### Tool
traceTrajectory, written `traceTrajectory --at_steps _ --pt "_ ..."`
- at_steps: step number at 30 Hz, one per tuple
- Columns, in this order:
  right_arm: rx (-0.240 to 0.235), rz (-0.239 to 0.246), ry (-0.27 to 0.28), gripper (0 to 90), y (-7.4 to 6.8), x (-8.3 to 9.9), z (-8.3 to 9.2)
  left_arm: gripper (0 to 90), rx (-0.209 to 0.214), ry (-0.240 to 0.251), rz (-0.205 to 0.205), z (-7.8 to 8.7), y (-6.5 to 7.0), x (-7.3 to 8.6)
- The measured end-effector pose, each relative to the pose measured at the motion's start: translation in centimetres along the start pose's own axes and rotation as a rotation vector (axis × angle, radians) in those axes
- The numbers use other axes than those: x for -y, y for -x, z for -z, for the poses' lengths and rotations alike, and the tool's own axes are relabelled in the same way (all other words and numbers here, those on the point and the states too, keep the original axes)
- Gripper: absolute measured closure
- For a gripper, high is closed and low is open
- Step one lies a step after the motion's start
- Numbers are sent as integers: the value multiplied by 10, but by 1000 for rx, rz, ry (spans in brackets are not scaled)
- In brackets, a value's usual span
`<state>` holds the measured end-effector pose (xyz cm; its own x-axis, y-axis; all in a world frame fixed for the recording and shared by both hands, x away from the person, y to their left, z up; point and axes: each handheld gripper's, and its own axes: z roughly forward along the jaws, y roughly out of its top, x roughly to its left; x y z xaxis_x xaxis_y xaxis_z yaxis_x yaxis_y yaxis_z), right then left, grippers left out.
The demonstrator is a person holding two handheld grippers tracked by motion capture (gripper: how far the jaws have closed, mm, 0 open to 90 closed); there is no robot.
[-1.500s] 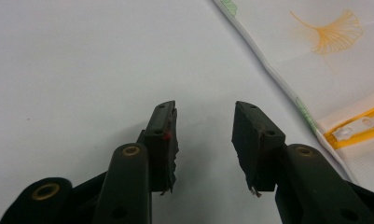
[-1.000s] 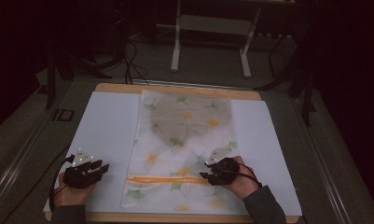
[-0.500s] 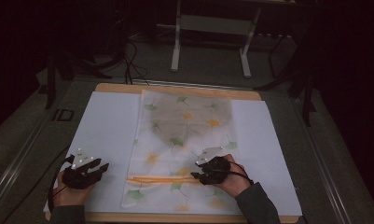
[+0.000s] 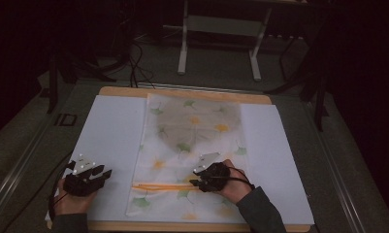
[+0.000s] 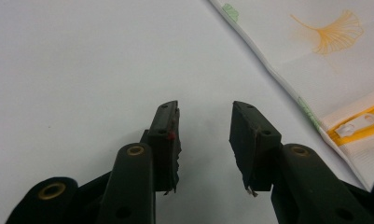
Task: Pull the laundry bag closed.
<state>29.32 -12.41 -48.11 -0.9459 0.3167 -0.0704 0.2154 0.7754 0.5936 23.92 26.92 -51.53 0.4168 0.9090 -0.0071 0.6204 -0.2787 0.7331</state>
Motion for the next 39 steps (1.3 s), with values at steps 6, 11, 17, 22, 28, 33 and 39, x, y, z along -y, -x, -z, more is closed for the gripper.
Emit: traceTrajectory --at_steps 6,11,17,22,28,33,39 --pt "-20 22 7 627 -5 -9 -6 623 -2 -2 1 0 0 0" --pt "-26 30 21 624 -7 -16 -11 626 -6 -8 -1 0 1 0" --pt "-36 44 31 629 -10 -23 -15 628 -19 -24 -12 0 1 -1" --pt "-42 57 28 630 -13 -28 -21 631 -16 -20 -5 1 0 -1" --pt "-66 66 19 666 -17 -35 -29 621 -12 -20 -6 1 0 -1" --pt "-79 72 29 674 -21 -37 -36 621 -8 -27 -15 -1 2 0" --pt "-87 85 33 699 -26 -42 -44 620 -7 -28 -13 -1 2 -1"
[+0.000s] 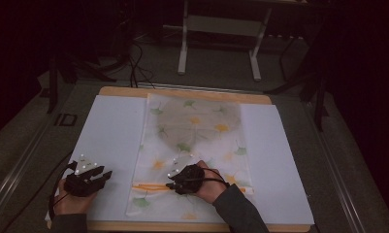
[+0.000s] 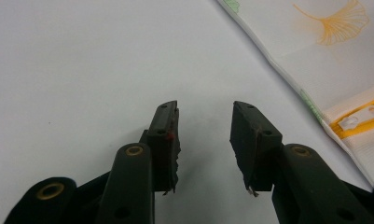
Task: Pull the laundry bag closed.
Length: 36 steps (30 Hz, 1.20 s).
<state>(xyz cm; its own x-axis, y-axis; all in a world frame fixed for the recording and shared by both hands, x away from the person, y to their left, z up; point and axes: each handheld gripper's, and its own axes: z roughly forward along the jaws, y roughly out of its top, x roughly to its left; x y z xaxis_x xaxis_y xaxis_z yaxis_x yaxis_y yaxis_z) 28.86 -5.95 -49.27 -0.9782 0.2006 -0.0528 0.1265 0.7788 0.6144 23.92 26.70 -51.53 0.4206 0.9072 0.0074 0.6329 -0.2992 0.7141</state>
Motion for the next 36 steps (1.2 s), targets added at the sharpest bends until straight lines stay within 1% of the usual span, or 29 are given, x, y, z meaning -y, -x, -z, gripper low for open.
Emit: traceTrajectory --at_steps 5,8,13,21,32,36 --pt "-10 12 7 727 -2 -6 -6 619 2 -4 -5 -1 1 0" --pt "-15 22 9 727 -4 -10 -11 618 2 -7 -10 -1 1 0" --pt "-21 18 8 720 -4 -14 -16 597 -2 -5 -4 -1 1 0" --pt "-31 36 -11 725 -3 -21 -23 585 -4 -13 -8 -2 1 0" --pt "-41 45 -25 725 -1 -30 -30 589 -8 -4 -6 0 0 0" --pt "-47 47 -30 725 -1 -34 -31 589 -7 -8 -6 0 0 0"
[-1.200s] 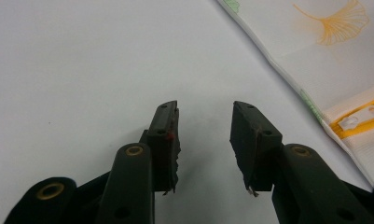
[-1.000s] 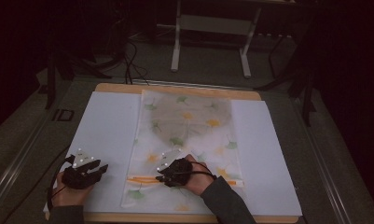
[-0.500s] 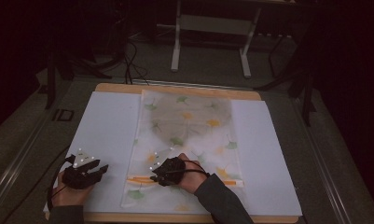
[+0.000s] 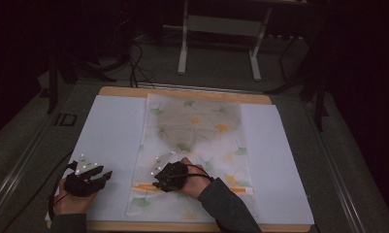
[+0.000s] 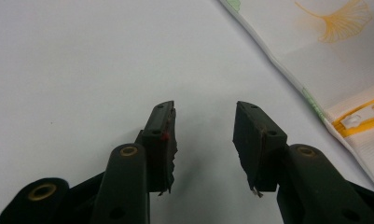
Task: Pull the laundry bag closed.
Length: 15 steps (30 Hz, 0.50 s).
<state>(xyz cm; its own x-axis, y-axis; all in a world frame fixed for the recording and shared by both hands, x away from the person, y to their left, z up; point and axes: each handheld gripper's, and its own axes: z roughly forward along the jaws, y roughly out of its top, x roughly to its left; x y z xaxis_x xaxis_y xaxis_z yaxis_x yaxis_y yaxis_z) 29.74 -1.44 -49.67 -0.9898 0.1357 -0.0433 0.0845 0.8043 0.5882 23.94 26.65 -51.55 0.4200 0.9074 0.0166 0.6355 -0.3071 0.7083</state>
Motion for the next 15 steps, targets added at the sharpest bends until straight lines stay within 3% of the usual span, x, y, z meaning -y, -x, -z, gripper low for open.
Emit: traceTrajectory --at_steps 15 --pt "-31 28 -30 724 -2 -14 -13 588 -5 1 -1 0 0 0"
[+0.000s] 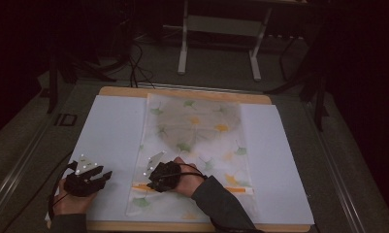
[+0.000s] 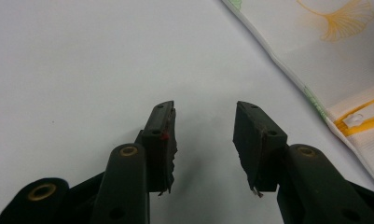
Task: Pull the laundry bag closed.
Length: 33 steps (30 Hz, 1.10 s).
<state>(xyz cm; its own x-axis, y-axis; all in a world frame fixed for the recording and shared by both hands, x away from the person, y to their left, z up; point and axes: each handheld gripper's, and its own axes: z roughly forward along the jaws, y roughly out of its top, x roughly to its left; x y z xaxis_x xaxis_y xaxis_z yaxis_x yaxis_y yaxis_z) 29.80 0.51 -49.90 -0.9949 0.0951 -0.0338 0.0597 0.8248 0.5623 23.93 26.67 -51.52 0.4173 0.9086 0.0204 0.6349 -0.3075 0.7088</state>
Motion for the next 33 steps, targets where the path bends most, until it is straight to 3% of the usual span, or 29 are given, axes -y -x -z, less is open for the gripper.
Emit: traceTrajectory --at_steps 33 --pt "-54 39 -94 730 -2 -28 -26 584 3 -2 -3 0 0 0"
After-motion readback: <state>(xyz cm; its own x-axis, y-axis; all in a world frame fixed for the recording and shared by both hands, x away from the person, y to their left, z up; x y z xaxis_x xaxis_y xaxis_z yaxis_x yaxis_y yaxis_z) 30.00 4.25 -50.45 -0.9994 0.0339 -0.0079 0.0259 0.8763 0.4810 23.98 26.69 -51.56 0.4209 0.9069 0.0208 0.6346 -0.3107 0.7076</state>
